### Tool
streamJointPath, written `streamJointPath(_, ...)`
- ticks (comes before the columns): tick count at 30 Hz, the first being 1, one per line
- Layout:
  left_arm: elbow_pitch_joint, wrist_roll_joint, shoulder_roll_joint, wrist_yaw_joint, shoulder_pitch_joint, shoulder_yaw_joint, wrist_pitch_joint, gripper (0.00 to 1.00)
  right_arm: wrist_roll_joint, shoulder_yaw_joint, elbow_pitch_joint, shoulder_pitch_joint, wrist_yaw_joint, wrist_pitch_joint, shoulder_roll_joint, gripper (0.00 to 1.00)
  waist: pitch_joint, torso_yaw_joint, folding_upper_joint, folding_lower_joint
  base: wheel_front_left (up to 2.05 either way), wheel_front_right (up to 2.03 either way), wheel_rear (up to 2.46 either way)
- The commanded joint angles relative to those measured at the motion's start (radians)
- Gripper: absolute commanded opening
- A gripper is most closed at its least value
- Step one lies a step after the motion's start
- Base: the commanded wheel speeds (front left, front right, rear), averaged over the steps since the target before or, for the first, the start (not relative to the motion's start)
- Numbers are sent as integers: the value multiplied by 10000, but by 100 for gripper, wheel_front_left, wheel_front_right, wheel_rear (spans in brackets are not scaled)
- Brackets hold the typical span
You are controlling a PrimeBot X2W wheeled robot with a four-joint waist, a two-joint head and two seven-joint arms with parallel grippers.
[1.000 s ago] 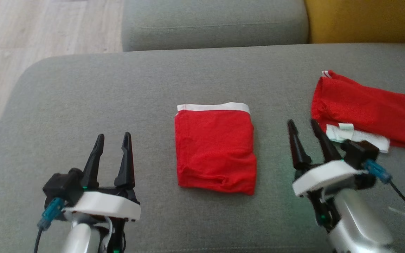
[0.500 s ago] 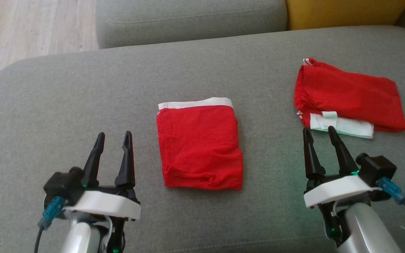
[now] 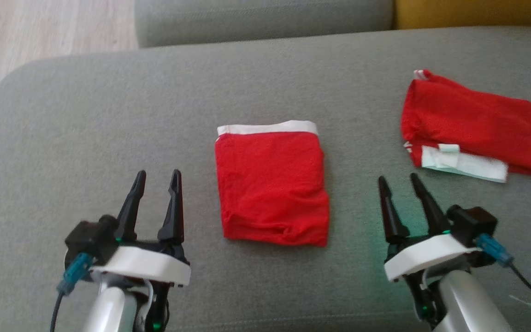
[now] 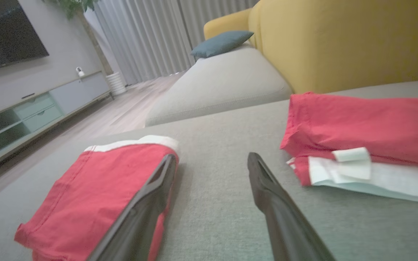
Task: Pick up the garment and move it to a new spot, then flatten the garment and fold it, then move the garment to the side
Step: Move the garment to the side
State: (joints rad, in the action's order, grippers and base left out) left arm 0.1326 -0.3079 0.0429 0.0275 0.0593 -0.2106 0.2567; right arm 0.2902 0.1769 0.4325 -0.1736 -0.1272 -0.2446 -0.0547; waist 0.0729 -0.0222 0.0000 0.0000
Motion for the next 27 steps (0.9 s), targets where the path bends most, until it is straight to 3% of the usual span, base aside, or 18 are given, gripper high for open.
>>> streamJointPath(1,-267,-14,74,48,622,295,51,100,122,401,-154,-469,-35,120,44,100,261,244,0,0,0,0,0)
streamJointPath(13,-85,-118,74,197,1104,14,51,100,2457,1798,1667,-1789,-35,1089,45,100,1263,1416,0,0,0,0,0)
streamJointPath(20,-33,-187,74,223,1326,-16,51,100,2622,2329,3214,-2769,-35,1123,45,100,1640,1818,0,0,0,0,0)
streamJointPath(26,8,-160,74,241,1380,29,51,100,2563,3018,4040,-3366,-35,905,45,100,1758,1763,0,0,0,0,0)
streamJointPath(27,17,-144,74,248,1390,34,51,100,2446,3166,4193,-3459,-35,898,45,55,1754,1721,0,0,0,0,0)
